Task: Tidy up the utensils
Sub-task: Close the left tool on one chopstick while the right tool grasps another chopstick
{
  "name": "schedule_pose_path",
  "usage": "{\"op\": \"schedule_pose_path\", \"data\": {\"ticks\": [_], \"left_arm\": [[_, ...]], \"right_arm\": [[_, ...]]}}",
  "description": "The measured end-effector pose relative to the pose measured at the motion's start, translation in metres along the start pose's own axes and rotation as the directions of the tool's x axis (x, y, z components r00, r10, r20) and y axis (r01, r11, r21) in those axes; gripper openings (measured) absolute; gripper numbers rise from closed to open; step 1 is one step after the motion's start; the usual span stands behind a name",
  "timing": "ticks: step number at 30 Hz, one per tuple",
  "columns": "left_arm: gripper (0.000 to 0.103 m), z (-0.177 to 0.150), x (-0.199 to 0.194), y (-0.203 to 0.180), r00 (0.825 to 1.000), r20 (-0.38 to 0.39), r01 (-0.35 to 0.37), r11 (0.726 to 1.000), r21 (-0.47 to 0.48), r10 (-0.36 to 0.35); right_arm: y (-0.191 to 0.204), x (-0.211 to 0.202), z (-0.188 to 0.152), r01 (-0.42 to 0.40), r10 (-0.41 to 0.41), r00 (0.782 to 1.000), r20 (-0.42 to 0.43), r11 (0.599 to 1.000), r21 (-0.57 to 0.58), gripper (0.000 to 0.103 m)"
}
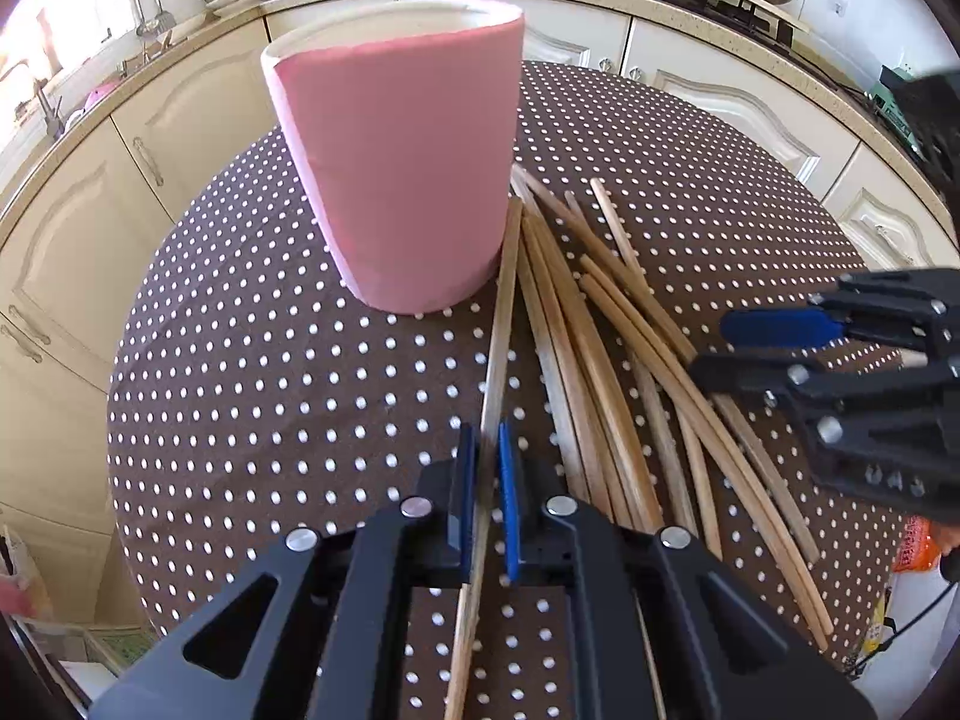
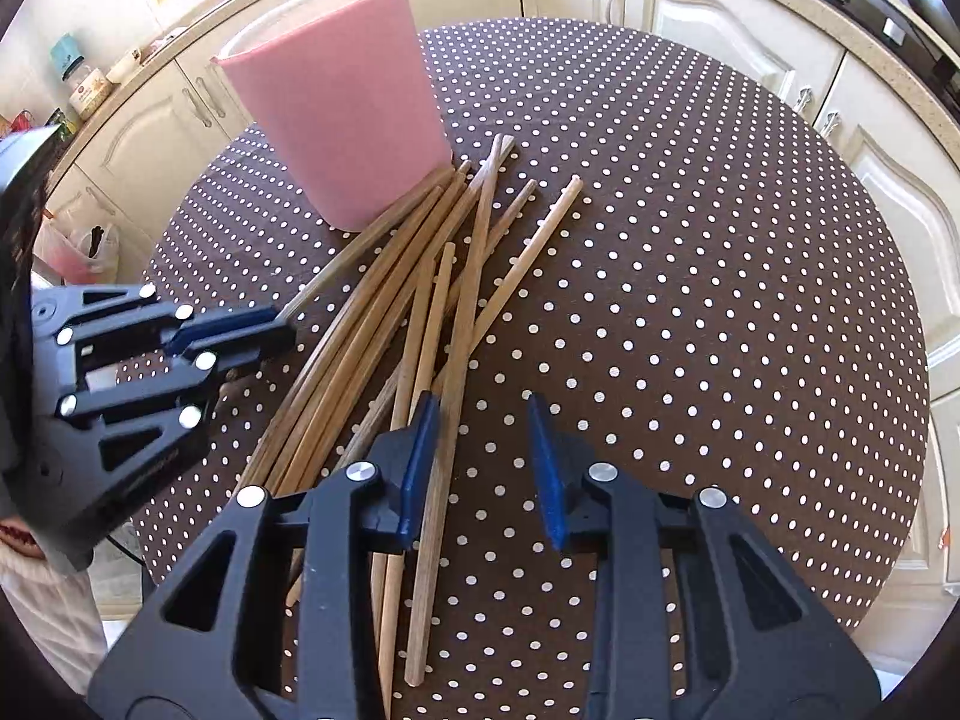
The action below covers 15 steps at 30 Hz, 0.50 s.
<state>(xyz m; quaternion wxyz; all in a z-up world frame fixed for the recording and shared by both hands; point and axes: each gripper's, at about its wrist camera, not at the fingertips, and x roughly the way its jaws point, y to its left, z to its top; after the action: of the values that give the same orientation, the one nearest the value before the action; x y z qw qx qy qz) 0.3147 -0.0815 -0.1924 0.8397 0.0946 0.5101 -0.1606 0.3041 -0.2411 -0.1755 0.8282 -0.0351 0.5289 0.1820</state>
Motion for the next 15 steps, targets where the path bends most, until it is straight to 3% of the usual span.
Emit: {"op": "schedule_pose_path", "data": {"ticks": [1, 7, 15], "left_arm": [[0.007, -0.005, -0.002, -0.003, 1.000, -0.005, 0.002, 1.000, 0.002, -0.002], [0.007, -0.011, -0.002, -0.011, 1.000, -0.027, -0.006, 1.000, 0.004, 0.006], [0.007, 0.008, 0.005, -0.020, 0.999, -0.046, -0.016, 1.000, 0.020, 0.017]], "right_arm": [[-0.002, 0.004, 0.004, 0.010, -0.010, 1.000, -0.015, 1.000, 0.000, 0.024], [-0.020, 0.011, 0.022, -0.017, 0.021, 0.997, -0.077, 0.999, 0.049, 0.024], [-0.030, 0.035, 0.071, 0.025, -0.017, 0.987, -0.163, 0.999, 0.048, 0.023]]}}
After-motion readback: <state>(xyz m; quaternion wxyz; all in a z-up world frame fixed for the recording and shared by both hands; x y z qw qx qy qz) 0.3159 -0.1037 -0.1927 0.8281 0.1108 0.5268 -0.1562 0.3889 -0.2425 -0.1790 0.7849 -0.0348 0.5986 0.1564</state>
